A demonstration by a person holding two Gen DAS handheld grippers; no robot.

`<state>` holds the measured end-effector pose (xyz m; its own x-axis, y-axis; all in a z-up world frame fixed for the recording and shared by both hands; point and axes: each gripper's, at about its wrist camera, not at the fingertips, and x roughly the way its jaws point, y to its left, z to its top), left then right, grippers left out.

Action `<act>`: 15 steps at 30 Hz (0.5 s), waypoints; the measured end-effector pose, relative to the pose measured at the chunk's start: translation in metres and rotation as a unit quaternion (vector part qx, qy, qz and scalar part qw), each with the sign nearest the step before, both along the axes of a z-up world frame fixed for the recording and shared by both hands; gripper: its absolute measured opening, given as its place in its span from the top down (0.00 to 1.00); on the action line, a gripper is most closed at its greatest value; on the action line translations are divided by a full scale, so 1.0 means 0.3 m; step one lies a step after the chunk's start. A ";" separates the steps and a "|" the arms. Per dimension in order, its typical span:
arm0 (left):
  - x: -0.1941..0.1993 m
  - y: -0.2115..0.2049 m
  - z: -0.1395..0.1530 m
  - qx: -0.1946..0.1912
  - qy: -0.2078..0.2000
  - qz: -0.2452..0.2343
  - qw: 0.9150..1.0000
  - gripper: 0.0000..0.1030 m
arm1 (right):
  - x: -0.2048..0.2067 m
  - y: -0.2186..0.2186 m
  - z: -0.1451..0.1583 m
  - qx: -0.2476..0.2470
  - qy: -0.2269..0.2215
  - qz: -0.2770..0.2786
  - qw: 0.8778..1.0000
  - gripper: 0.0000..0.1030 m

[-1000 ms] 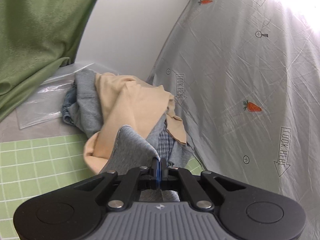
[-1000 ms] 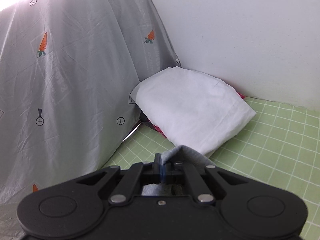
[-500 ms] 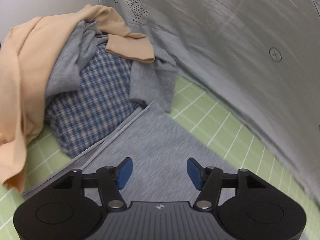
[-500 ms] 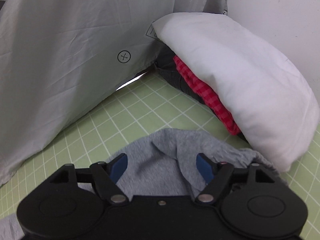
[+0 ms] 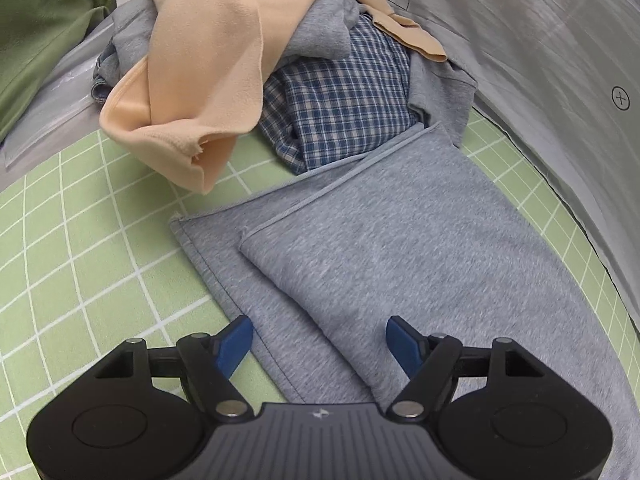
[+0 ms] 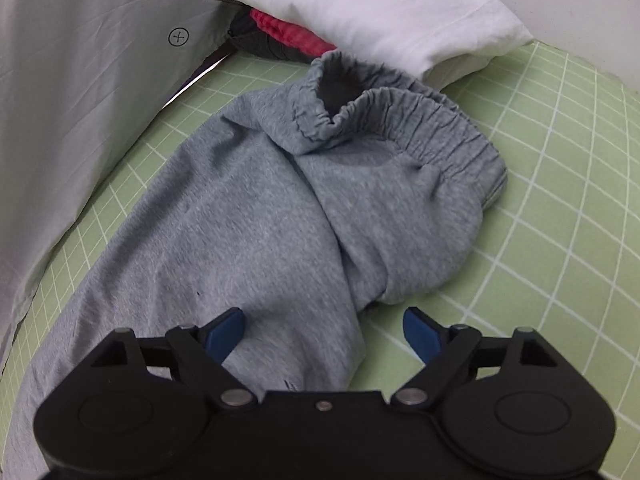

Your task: Fold clothes

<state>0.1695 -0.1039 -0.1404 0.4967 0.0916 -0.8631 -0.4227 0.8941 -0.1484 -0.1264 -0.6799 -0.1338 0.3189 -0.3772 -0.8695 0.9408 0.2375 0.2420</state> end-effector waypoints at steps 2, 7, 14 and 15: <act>0.008 -0.006 -0.005 0.016 -0.007 0.004 1.000 0.41 | 0.016 0.013 -0.011 0.004 0.002 0.006 1.000 0.14; -0.018 0.047 -0.005 0.016 -0.020 0.033 0.999 0.93 | 0.036 0.053 -0.006 -0.026 0.030 0.067 0.997 0.57; -0.138 0.126 -0.006 -0.016 -0.031 0.028 0.999 0.97 | -0.113 0.045 -0.005 -0.022 -0.021 0.065 0.997 0.96; -0.172 0.142 -0.006 -0.017 -0.030 0.026 0.999 0.97 | -0.143 0.048 0.002 -0.030 -0.019 0.066 0.997 0.96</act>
<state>0.1179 -0.0614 -0.1421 0.5439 0.0897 -0.8344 -0.4574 0.8653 -0.2051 -0.1694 -0.6654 -0.1332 0.4012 -0.3813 -0.8329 0.8910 0.3734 0.2583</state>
